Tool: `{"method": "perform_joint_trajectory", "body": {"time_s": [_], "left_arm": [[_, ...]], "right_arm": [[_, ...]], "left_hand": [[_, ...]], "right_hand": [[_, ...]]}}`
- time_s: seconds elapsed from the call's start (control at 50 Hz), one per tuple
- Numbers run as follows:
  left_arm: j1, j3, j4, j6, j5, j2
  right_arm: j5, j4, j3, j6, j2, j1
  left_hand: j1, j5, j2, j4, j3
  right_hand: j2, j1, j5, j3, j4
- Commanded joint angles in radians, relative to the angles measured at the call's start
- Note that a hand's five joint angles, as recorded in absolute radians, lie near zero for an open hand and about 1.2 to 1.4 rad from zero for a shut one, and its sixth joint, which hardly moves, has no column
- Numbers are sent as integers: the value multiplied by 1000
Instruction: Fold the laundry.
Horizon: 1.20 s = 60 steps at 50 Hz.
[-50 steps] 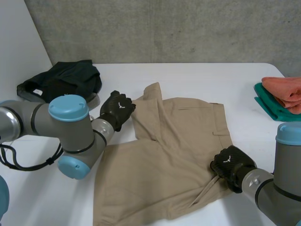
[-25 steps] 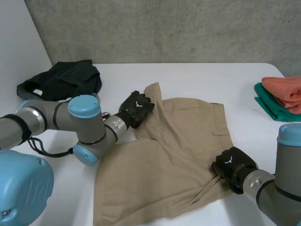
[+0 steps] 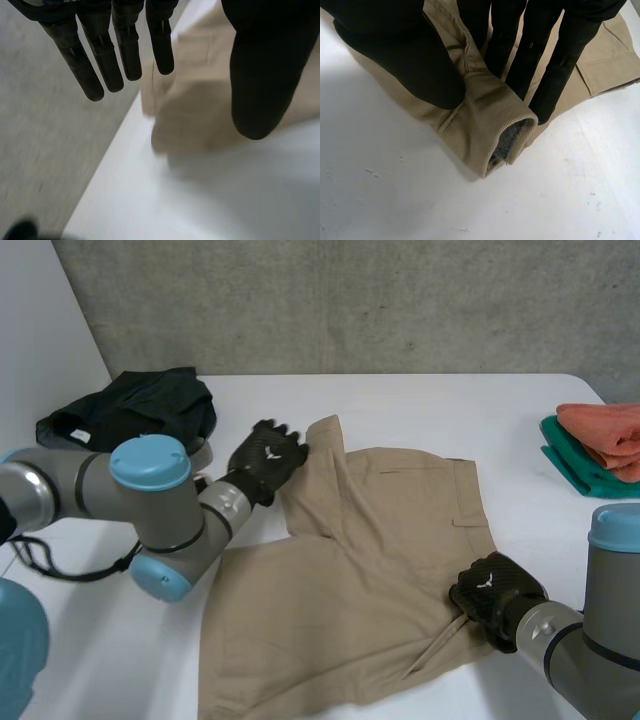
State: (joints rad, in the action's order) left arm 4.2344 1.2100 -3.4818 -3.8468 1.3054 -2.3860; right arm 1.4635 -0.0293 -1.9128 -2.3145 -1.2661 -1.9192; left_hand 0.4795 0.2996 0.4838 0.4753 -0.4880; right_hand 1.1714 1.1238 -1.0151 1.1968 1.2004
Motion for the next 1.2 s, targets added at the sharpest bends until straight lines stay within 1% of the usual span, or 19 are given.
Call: {"method": "perform_joint_trajectory", "body": {"time_s": [0.02, 0.12, 0.18, 0.2, 0.24, 0.26, 0.32, 0.34, 0.42, 0.48, 0.54, 0.62, 0.76, 0.78, 0.86, 1.02, 1.12, 1.16, 1.2], "left_arm": [[-16, -156, 20, 24, -141, -125], [-14, -259, 67, 20, -132, -225], [-11, -279, 72, 18, -129, -248], [-10, -282, 70, 18, -120, -252], [-8, -280, 70, 16, -107, -249], [-8, -273, 66, 16, -77, -240], [-10, -251, 59, 10, -2, -222], [-10, -228, 56, 1, 53, -194], [-8, -124, 53, -35, 124, -118], [-5, -37, 53, -71, 135, -63], [-5, 12, 53, -79, 143, -26], [-8, 68, 53, -71, 189, 1], [-14, 109, 64, -63, 365, 22], [-19, 114, 64, -53, 402, 30], [-24, 120, 66, -10, 472, 57], [-22, 141, 67, 24, 492, 90], [-39, 164, 67, 58, 480, 120], [-51, 172, 66, 82, 472, 137], [-51, 177, 67, 99, 475, 155]], "right_arm": [[0, 0, -5, 0, 1, 3], [-2, 0, -5, 0, 1, 5], [-2, 0, -3, 1, 1, 5], [-2, 0, -3, 0, 1, 5], [-3, 2, -3, 0, 1, 5], [-3, 2, -3, 1, 1, 5], [-3, 3, -3, 1, 1, 5], [-2, 2, -3, 1, 1, 5], [-2, 2, -3, 0, 1, 3], [-3, 2, -3, 1, 1, 2], [-3, 2, -3, 0, 1, -4], [-2, 2, -5, 0, 1, -7], [-2, 2, -8, -2, 1, -7], [-2, 2, -8, -2, 1, -7], [0, 2, -8, -6, 1, -3], [1, 2, -8, -23, 1, 0], [0, 2, -8, -23, 1, 2], [0, 2, -9, -23, 1, 3], [0, 2, -9, -23, 1, 3]], "left_hand": [[77, 83, 73, 82, -69], [209, 215, 205, 213, -201], [321, 326, 316, 325, -312], [501, 507, 497, 506, -493], [772, 777, 768, 776, -763], [915, 921, 911, 920, -907], [917, 922, 912, 921, -908], [917, 922, 912, 921, -908], [917, 922, 912, 921, -908], [917, 922, 912, 921, -908], [917, 922, 912, 921, -908], [917, 922, 912, 921, -908], [917, 922, 912, 921, -908], [917, 922, 912, 921, -908], [917, 922, 912, 921, -908], [917, 922, 912, 921, -908], [917, 922, 912, 921, -908], [844, 849, 840, 848, -836], [867, 872, 863, 871, -859]], "right_hand": [[225, 273, -207, 199, 196], [225, 273, -207, 199, 196], [225, 273, -207, 199, 196], [225, 273, -207, 199, 196], [225, 273, -207, 199, 196], [225, 273, -207, 199, 196], [225, 273, -207, 199, 196], [225, 273, -207, 199, 196], [225, 273, -207, 199, 196], [225, 273, -207, 199, 196], [225, 273, -207, 199, 196], [225, 273, -207, 199, 196], [225, 273, -207, 199, 196], [225, 273, -207, 199, 196], [225, 273, -207, 199, 196], [225, 273, -207, 199, 196], [225, 273, -207, 199, 196], [225, 273, -207, 199, 196], [225, 273, -207, 199, 196]]}}
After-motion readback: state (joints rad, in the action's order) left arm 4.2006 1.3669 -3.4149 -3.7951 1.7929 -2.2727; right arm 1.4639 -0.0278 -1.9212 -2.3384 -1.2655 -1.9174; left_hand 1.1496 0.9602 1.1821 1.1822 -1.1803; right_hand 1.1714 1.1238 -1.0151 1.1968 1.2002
